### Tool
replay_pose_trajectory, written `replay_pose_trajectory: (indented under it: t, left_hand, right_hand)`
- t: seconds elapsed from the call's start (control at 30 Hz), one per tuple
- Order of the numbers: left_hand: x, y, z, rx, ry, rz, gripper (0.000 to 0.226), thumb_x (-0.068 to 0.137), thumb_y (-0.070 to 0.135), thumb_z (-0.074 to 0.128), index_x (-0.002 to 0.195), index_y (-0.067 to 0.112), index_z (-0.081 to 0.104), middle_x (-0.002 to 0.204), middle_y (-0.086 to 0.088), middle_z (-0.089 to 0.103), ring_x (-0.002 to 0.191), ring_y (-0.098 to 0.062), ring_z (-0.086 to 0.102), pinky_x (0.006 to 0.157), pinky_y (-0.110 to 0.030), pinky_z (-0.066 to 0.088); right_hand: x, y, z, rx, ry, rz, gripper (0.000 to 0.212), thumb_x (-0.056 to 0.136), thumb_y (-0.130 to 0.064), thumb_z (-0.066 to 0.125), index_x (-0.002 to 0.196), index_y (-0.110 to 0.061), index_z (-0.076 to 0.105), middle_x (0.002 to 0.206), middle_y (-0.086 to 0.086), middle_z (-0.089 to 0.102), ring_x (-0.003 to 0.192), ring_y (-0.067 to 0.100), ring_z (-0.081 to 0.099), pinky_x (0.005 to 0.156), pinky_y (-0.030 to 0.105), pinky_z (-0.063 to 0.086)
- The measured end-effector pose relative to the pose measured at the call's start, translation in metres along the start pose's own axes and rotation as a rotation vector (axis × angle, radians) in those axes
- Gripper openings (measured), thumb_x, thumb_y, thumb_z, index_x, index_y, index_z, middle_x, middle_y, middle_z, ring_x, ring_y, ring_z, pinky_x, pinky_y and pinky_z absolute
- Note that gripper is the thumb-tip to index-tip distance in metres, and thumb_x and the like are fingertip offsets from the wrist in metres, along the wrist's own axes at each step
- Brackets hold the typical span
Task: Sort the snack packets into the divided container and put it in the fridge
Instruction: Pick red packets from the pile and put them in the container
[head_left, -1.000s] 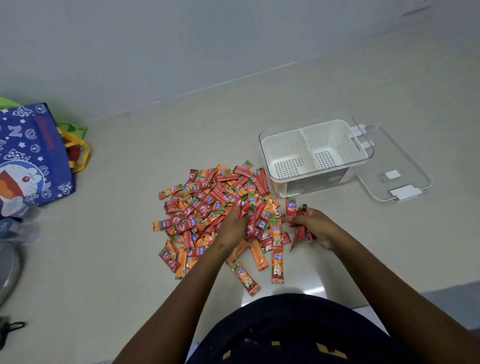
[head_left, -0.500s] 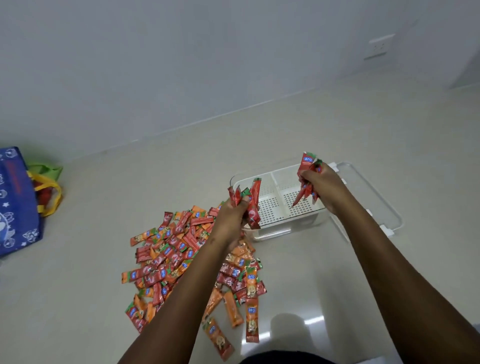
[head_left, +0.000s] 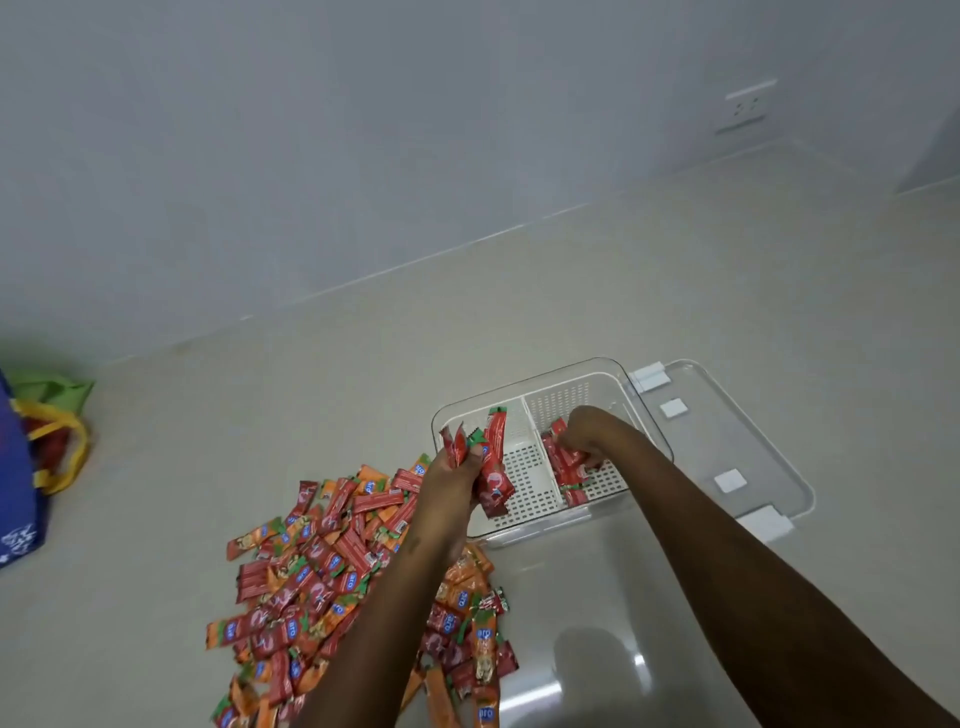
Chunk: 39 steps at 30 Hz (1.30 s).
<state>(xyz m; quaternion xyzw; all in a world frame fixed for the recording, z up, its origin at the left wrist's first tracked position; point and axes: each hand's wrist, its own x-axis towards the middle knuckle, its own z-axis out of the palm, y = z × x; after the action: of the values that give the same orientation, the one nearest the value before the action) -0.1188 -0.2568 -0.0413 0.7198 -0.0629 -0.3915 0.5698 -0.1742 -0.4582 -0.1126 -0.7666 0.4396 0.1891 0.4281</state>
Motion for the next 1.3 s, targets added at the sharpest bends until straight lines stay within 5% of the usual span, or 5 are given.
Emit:
replay_pose_trajectory:
  t: [0.17,0.5,0.6,0.87,1.3]
  left_hand:
    - [0.014,0.001,0.020,0.092,0.019,-0.011,0.022,0.101,0.028,0.045,0.111,0.015,0.061,0.099,-0.014,0.072,0.090,-0.034,0.071,0.086,-0.049,0.057]
    - [0.068,0.023,0.120,0.389,-0.175,-0.057,0.021,0.096,0.011,0.044,0.102,0.003,0.063,0.078,-0.019,0.068,0.055,-0.020,0.065,0.058,-0.032,0.055]
    - [0.084,0.007,0.137,0.466,-0.125,-0.149,0.024,0.094,0.001,0.047,0.110,-0.012,0.058,0.064,-0.013,0.058,0.034,-0.012,0.052,0.037,-0.022,0.040]
    - [0.087,-0.015,0.138,0.453,-0.189,-0.301,0.027,0.096,0.012,0.051,0.119,-0.001,0.057,0.105,-0.020,0.066,0.077,-0.024,0.063,0.065,-0.032,0.057]
    - [-0.030,-0.026,-0.005,0.404,-0.065,0.313,0.018,0.095,0.009,0.049,0.104,0.016,0.063,0.094,0.005,0.070,0.076,-0.005,0.066,0.071,-0.026,0.055]
  right_hand:
    - [-0.007,0.017,-0.022,0.069,0.207,-0.149,0.029,0.090,-0.007,0.050,0.117,-0.001,0.060,0.123,0.016,0.061,0.106,0.030,0.061,0.090,0.032,0.047]
    - [-0.085,0.045,-0.041,1.112,0.596,-0.263,0.012,0.092,-0.014,0.054,0.103,-0.014,0.059,0.100,0.006,0.068,0.083,0.019,0.072,0.079,0.030,0.058]
    - [-0.093,0.053,-0.038,1.153,0.600,-0.254,0.007,0.092,-0.013,0.055,0.096,-0.017,0.059,0.099,0.008,0.067,0.082,0.019,0.071,0.080,0.030,0.057]
    - [-0.100,0.062,-0.019,1.147,0.512,-0.240,0.009,0.094,-0.011,0.051,0.100,-0.012,0.058,0.098,0.009,0.069,0.084,0.021,0.071,0.082,0.029,0.057]
    - [-0.138,0.036,0.036,0.989,0.381,-0.312,0.008,0.093,-0.018,0.056,0.099,-0.016,0.060,0.098,0.008,0.071,0.085,0.025,0.071,0.081,0.037,0.058]
